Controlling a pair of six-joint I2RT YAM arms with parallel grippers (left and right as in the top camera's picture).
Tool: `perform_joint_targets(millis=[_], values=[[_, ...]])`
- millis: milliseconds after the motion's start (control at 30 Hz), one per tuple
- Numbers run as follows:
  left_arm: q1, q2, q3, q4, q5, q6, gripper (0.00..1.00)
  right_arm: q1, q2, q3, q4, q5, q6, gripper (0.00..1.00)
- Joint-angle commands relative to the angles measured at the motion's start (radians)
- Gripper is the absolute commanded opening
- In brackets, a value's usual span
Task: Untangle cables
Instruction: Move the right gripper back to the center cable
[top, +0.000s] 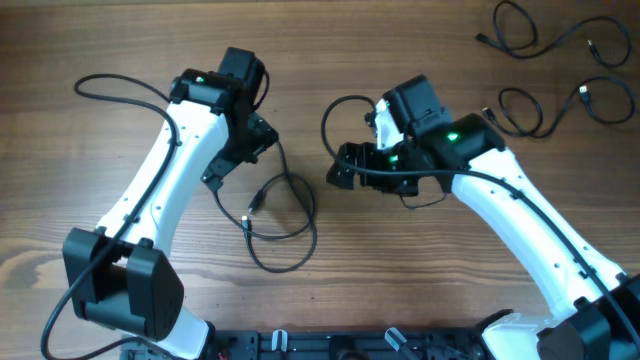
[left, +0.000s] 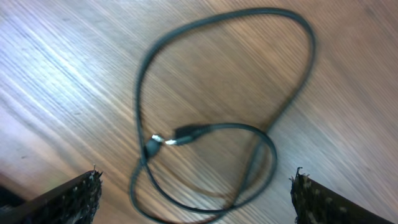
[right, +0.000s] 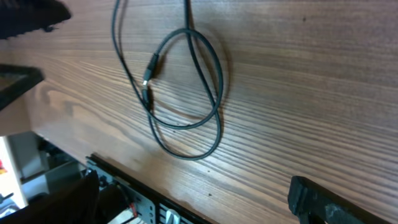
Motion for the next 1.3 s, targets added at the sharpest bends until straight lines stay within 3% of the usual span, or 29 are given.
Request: perform_joint_targets(millis=[0, 133, 400, 633, 733, 833, 900, 1000, 1100, 1167, 1267], values=[[0.053, 0.022, -0.005, -0.057, -0.027, 0.017, 1.0, 0.011, 0.04, -0.004, 0.003, 0.202, 0.155, 1.0], [0.053, 0.022, -0.011, -0.057, 0.037, 0.162, 1.0, 0.01, 0.077, -0.026, 0.029, 0.306, 0.168, 1.0], [0.061, 0.022, -0.241, 0.061, 0.039, 0.168, 1.0, 0.011, 0.185, -0.034, 0.051, 0.172, 0.182, 1.0], [0.209, 0.022, -0.27, 0.089, 0.092, 0.177, 1.0, 0.018, 0.201, -0.034, 0.061, 0.172, 0.182, 1.0], [0.227, 0.022, -0.357, 0.261, 0.092, 0.263, 1.0, 0.018, 0.201, -0.034, 0.063, 0.173, 0.181, 1.0], [0.261, 0.022, -0.411, 0.423, 0.087, 0.27, 1.0, 0.018, 0.204, -0.034, 0.064, 0.173, 0.176, 1.0], [0.285, 0.022, -0.415, 0.465, 0.022, 0.269, 1.0, 0.018, 0.205, -0.034, 0.071, 0.177, 0.155, 1.0], [0.296, 0.022, -0.422, 0.47, 0.035, 0.269, 0.97, 0.018, 0.209, -0.035, 0.081, 0.184, 0.156, 1.0], [0.296, 0.022, -0.472, 0.504, 0.044, 0.273, 0.88, 0.018, 0.213, -0.035, 0.091, 0.184, 0.155, 1.0], [0.296, 0.022, -0.514, 0.575, 0.14, 0.377, 0.88, 0.018, 0.218, -0.035, 0.095, 0.184, 0.155, 1.0], [0.293, 0.022, -0.529, 0.599, 0.155, 0.431, 0.88, 0.022, 0.242, -0.035, 0.105, 0.183, 0.156, 1.0]])
